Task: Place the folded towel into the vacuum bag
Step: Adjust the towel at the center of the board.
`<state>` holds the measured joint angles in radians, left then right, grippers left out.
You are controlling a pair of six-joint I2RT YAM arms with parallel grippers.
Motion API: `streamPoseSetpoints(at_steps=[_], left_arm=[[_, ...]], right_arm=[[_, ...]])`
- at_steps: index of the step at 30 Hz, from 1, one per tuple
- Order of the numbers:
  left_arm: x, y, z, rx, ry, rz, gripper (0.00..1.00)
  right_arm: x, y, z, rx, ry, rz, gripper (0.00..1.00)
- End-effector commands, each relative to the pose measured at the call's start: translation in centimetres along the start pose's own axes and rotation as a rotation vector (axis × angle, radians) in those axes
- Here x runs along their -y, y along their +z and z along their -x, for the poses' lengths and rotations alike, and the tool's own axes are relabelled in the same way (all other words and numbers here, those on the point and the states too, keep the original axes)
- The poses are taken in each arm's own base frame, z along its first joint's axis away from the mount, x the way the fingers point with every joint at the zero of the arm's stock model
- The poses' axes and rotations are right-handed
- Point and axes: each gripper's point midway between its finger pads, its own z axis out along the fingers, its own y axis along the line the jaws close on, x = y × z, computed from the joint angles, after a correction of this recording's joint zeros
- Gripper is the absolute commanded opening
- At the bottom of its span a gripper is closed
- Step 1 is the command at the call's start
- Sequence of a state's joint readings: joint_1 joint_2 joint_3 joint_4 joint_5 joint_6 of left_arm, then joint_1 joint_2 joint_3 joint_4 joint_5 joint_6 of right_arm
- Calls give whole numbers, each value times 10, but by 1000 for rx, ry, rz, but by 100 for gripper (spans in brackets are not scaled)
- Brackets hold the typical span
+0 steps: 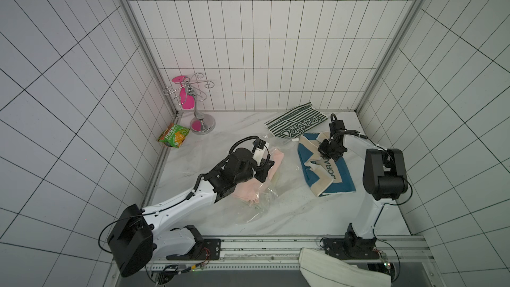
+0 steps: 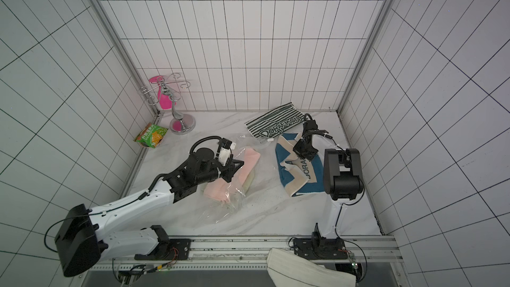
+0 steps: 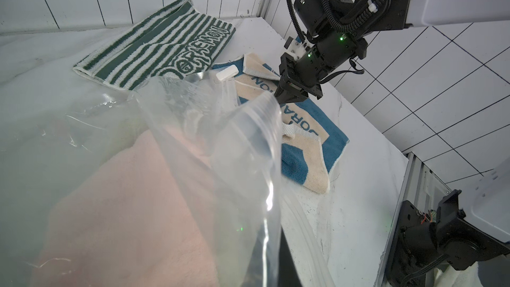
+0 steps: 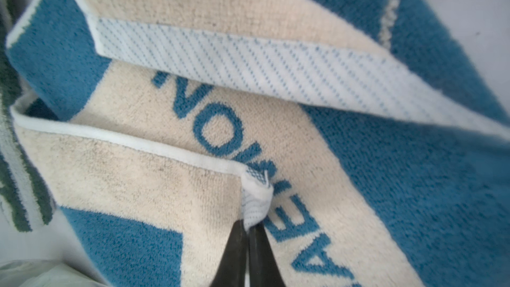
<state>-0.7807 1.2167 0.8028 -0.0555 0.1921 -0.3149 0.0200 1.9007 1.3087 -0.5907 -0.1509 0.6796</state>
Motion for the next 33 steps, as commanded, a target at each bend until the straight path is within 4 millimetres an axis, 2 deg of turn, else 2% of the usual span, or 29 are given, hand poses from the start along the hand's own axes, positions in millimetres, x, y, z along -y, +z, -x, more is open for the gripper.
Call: streamPoseSetpoints(at_steps=[1, 5, 7, 14, 18, 19, 20, 22, 24, 27, 30, 33], left_arm=[[1, 1, 0, 9, -9, -14, 0], [0, 2, -1, 3, -14, -13, 0], [0, 2, -1, 2, -13, -14, 0], [1, 4, -4, -9, -21, -23, 0], [3, 5, -5, -16, -32, -37, 0], [4, 6, -6, -22, -33, -44, 0], [5, 7, -6, -25, -36, -48, 0], [6, 7, -7, -30, -35, -53, 0], [5, 6, -6, -29, -35, -51, 0], [6, 7, -6, -27, -39, -56, 0], [9, 7, -5, -30, -44, -72, 0], [11, 3, -2, -19, -39, -75, 0]], right_arm=[[-8, -36, 25, 97, -52, -13, 0], [-8, -69, 53, 206, -121, -88, 0], [-7, -76, 62, 218, -155, -131, 0], [-1, -77, 113, 311, -277, -347, 0], [-4, -79, 142, 381, -333, -428, 0], [-6, -78, 148, 395, -349, -442, 5], [-7, -78, 153, 407, -361, -455, 17], [-1, -84, 157, 407, -370, -519, 30], [7, -98, 154, 398, -364, -572, 37], [10, -122, 132, 376, -324, -515, 42], [14, -128, 82, 284, -257, -363, 42], [37, -117, 19, 164, -162, -272, 41]])
